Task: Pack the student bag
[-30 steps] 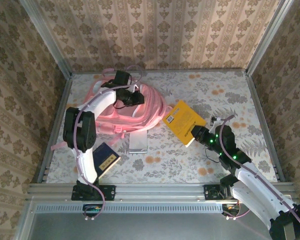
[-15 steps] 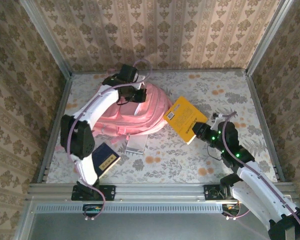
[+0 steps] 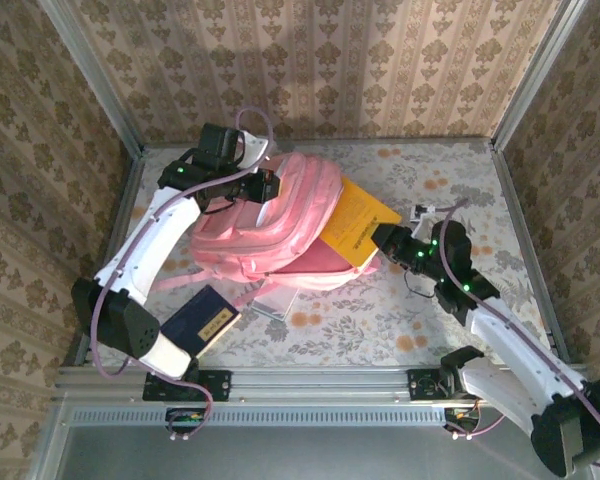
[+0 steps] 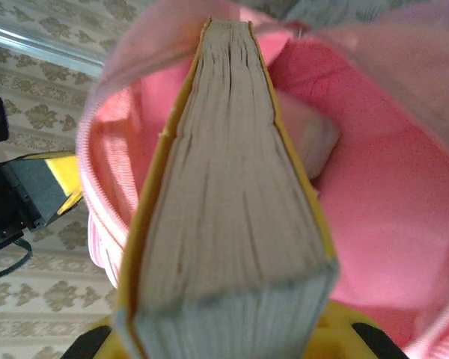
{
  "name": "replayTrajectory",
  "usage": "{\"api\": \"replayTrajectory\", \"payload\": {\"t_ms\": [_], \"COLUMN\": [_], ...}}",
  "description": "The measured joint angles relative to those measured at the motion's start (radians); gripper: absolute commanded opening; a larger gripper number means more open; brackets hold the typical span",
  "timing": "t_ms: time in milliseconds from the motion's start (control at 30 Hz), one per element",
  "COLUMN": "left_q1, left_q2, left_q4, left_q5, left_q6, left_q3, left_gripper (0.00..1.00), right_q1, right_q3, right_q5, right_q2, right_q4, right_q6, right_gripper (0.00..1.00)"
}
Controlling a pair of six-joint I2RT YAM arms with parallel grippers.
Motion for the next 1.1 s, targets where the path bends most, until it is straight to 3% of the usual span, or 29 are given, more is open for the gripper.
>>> {"api": "replayTrajectory", "payload": {"t_ms": [100,200,500,700,967,1033,1100], "left_q1": [0.0,-0.01,-0.182,-0.33,-0.435,-0.443,-0.443], "left_q2": [0.013,0.032,0.056,0.157,0.324,0.331,0.331], "left_q4": [0.002,0.002,-0.117,-0.211,-0.289,-0.296,-0.305], "left_q5": [0.027,0.028,-0.084,-0.218,-0.43,-0.453,-0.481], "left_q6": [-0.005,-0.009,0.029,0.083,0.127,0.131,0.138], "left_q3": [0.001,0.019,0.188,0.331,0.387,0.39,0.39], "left_gripper": [0.34,0.49,0.64,0.64,0.59,0.44,0.2], "right_q1": [0.026,0.043,0.066,0.079,0.09,0.092,0.094], "right_q3": [0.0,0.0,0.004,0.004,0.005,0.005,0.005], "right_q5": [-0.032,-0.047,-0.043,-0.035,-0.011,-0.005,-0.005], "right_q2": [0.056,0.077,0.077,0.077,0.076,0.076,0.071], "right_q4": [0.076,0.141,0.176,0.181,0.15,0.137,0.138], "right_q6": [0.093,0.171,0.234,0.235,0.233,0.233,0.232], "right_gripper": [0.0,0.0,0.0,0.0,0.0,0.0,0.0]}}
